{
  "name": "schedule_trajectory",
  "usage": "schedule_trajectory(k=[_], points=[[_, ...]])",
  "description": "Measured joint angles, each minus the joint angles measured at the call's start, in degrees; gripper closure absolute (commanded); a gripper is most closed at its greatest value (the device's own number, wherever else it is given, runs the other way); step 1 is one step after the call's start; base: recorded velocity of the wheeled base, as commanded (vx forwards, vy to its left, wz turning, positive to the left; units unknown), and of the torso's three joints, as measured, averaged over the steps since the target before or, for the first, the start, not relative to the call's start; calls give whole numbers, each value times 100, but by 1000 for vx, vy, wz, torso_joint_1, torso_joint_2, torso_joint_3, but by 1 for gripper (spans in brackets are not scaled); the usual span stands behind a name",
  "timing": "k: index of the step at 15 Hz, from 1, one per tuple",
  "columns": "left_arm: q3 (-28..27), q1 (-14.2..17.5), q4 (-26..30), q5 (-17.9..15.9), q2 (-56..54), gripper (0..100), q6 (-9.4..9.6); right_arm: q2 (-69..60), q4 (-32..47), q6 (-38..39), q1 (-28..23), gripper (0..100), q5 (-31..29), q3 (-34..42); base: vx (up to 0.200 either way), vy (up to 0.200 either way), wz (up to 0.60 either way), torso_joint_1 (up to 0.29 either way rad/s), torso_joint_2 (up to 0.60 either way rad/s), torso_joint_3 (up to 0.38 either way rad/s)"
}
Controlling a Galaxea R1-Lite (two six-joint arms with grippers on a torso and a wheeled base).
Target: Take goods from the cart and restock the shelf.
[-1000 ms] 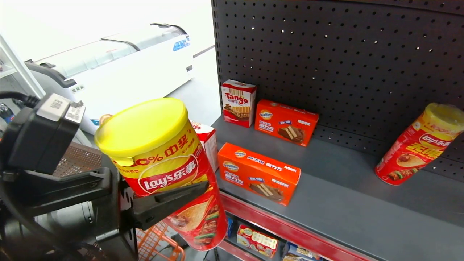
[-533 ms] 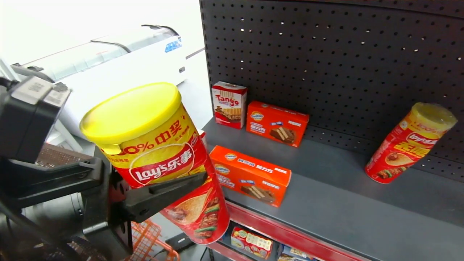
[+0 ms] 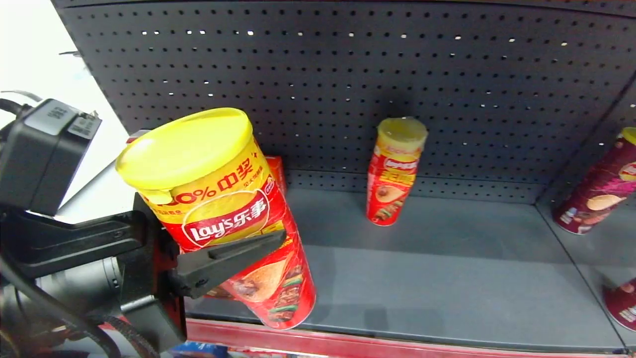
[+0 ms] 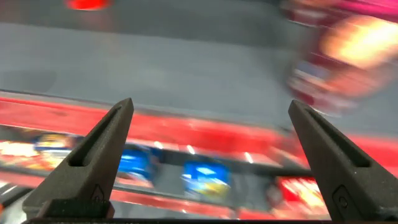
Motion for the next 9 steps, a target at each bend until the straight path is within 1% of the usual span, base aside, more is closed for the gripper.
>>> schedule_trajectory(k=[4,9], points=[[2,94,-6,-4,5,100,4,0,5,0,-6,0,-2,0,0,0,0,0,0,0],[37,117,2,2,-9,100,-2,0,-2,-2,0,0,0,0,0,0,0,0,0,0]])
